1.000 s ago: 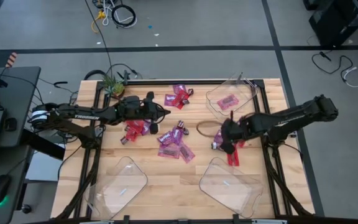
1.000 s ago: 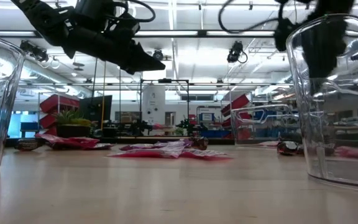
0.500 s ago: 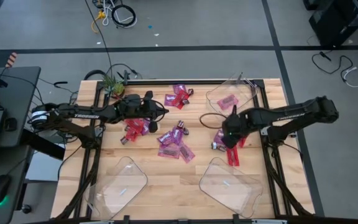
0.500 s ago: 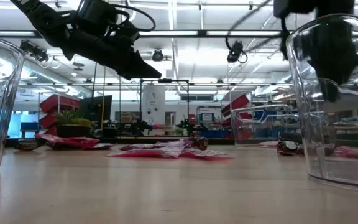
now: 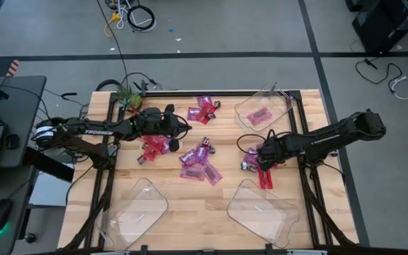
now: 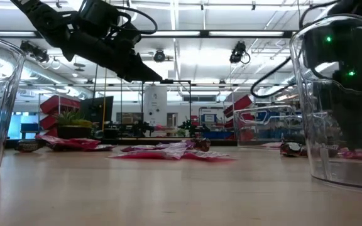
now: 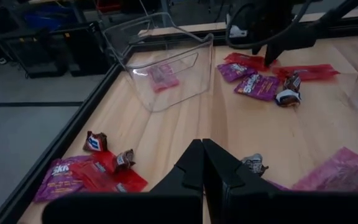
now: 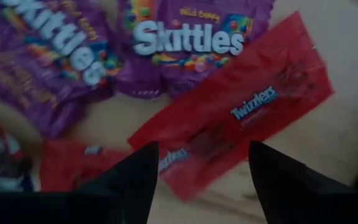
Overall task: Sort candy
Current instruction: Put the red candy into the top transparent bin
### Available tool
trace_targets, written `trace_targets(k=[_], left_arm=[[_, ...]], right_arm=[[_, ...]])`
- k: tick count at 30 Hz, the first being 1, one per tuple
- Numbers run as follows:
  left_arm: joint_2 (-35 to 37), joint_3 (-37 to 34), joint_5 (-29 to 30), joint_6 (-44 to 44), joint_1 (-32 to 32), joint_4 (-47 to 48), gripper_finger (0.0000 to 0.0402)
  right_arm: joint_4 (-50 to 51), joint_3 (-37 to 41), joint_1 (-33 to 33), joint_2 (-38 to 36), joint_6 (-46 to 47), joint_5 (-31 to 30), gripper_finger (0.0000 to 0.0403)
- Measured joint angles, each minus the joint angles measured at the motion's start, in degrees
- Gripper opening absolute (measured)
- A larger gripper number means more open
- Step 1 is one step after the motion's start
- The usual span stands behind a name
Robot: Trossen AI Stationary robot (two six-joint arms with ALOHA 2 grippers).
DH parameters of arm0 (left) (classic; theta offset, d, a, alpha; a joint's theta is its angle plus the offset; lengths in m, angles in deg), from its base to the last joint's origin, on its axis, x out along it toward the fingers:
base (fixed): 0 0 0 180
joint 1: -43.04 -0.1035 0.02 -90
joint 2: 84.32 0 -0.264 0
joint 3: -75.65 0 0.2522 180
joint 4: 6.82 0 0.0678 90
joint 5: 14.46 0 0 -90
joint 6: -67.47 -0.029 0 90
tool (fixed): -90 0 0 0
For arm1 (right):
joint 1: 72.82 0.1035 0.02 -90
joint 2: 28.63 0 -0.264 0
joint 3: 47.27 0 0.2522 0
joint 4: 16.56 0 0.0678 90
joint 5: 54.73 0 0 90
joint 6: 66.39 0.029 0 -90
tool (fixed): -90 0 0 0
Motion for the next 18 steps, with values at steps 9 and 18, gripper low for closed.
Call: trace_targets(k=[9,18], left_arm=[[0.02,0.0,0.01,0.02,0.0,0.7,0.0001],[0.02,0.0,0.0,0.42,0.02,0.74,0.0001]], right_arm=[[-4.64,3.83,-0.21,-0.22,4.06,-2.99,0.0183],[-2.42,1.2,1.47,0.16,1.83,-3.59,0.0036]])
